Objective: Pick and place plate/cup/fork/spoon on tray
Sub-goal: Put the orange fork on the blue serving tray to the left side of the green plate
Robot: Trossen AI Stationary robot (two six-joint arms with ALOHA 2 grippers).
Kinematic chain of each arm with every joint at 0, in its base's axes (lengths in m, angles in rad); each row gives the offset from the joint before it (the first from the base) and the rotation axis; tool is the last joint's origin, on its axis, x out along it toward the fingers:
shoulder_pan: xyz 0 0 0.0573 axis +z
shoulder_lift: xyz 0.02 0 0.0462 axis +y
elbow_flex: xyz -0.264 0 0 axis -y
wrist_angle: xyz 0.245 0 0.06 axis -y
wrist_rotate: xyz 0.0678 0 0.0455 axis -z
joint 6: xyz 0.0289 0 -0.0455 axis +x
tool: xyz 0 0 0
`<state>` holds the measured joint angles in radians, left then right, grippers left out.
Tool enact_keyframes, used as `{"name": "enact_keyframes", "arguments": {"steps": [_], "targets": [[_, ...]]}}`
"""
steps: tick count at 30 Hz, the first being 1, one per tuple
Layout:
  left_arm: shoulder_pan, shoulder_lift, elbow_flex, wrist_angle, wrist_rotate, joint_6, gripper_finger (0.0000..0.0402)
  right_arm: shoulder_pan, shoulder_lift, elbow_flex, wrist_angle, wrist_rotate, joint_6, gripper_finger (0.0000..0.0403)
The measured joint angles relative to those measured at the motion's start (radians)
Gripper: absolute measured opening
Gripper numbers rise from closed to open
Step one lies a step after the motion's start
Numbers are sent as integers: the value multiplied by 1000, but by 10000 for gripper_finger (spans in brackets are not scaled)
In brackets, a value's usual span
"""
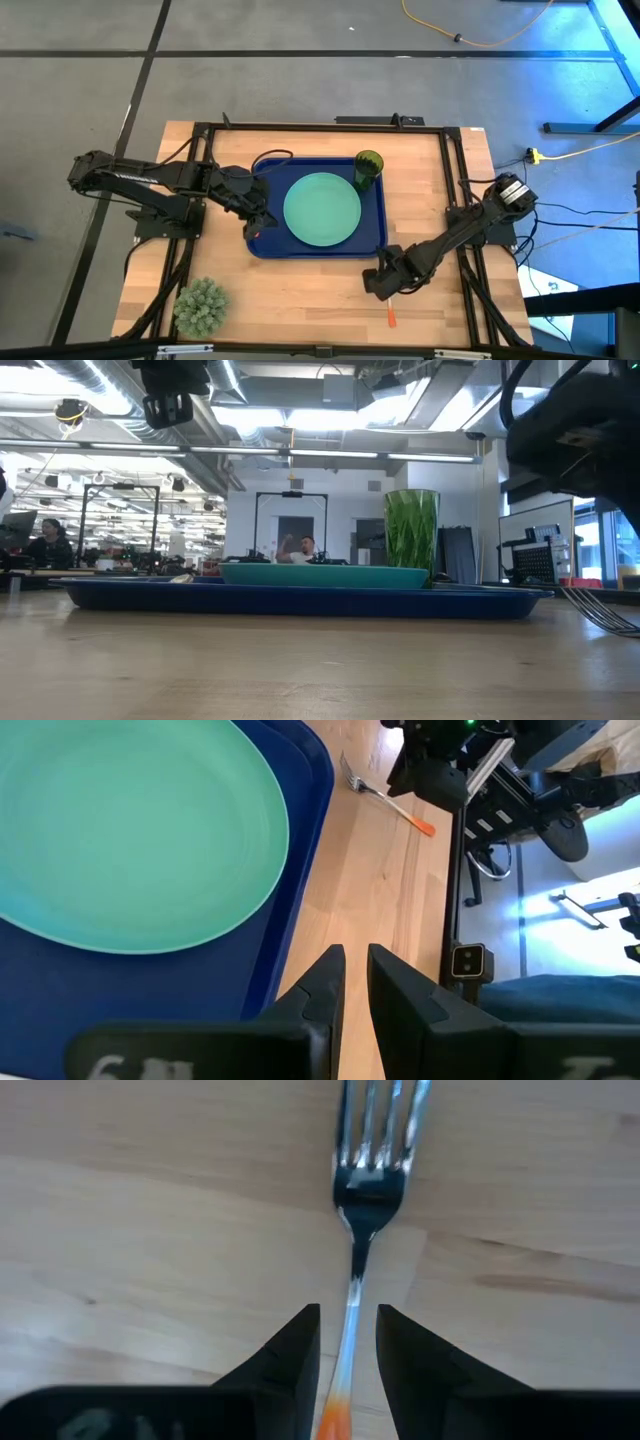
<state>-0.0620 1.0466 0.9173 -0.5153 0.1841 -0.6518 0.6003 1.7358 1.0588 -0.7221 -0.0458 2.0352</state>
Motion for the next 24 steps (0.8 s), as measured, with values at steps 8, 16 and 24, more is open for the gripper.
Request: {"name": "enact_keyframes", "arguments": {"steps": [8, 16, 24], "targets": [[0, 0, 0, 0, 0, 1, 39, 0, 52, 0, -6, -1, 5, 102], [0, 0, 0, 0, 0, 9, 39, -1, 104, 6, 1, -6, 4, 102], [0, 0, 0, 0, 0, 9, 39, -3, 134, 8, -6, -34, -19, 101]]}}
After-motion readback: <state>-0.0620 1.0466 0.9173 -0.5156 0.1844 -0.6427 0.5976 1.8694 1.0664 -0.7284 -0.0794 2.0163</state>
